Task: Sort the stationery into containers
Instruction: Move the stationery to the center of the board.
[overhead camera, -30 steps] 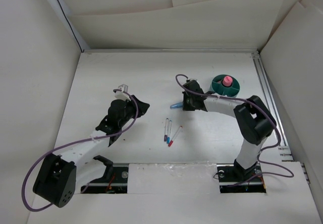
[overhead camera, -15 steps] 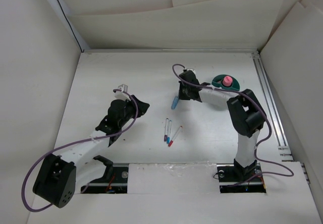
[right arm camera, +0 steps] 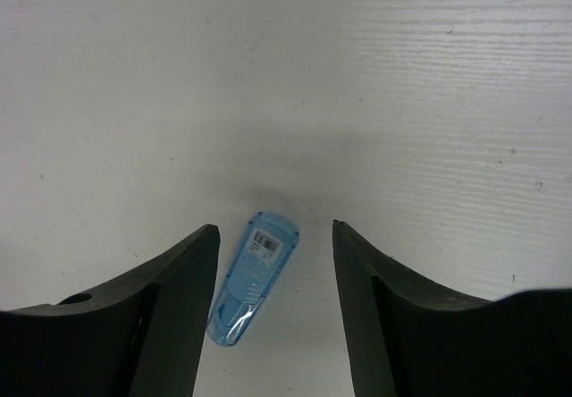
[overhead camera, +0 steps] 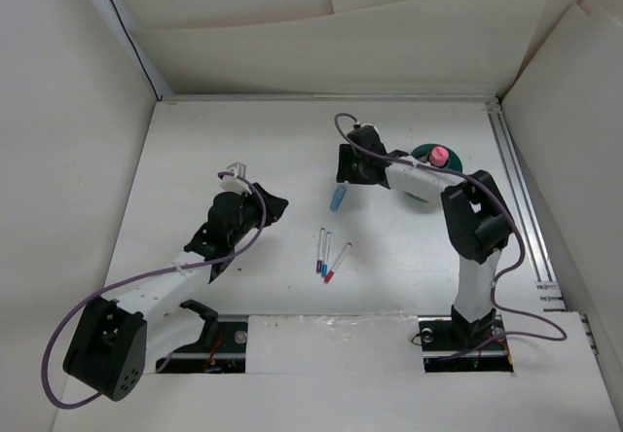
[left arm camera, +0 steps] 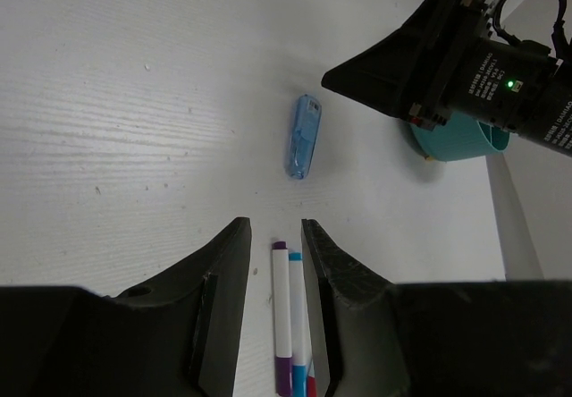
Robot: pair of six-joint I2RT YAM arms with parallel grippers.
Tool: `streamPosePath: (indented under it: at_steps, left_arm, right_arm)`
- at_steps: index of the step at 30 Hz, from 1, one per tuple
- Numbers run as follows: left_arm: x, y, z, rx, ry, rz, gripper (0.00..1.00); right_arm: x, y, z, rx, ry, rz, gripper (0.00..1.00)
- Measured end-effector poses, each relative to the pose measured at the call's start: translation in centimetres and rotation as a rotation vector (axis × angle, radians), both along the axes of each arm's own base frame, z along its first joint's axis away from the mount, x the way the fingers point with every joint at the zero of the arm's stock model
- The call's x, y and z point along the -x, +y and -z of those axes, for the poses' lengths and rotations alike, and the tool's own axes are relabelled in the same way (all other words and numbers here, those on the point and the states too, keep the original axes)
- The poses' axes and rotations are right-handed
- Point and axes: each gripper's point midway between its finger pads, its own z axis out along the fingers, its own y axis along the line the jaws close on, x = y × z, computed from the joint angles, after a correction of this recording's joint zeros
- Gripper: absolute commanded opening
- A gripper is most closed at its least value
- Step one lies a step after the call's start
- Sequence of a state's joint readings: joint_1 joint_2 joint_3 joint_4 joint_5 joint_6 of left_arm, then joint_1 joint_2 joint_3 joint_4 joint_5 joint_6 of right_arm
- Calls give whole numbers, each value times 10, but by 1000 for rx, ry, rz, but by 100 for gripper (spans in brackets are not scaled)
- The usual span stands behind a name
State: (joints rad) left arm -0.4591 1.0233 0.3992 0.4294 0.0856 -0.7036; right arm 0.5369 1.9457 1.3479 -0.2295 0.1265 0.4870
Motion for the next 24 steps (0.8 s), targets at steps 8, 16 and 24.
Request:
streamPosePath:
  at_steps: [8,16,24]
  left_arm:
    - [0,0,-2,3,-6,0,26]
    - [0,0,-2,3,-5,0,26]
    - [0,0,-2,3,-5,0,26]
  right_arm:
    - [3,10,14,-25,56,-23,58]
    - [8,12,24,-25,105,-29,57]
    - [9,14,28,-24,121,-31,47]
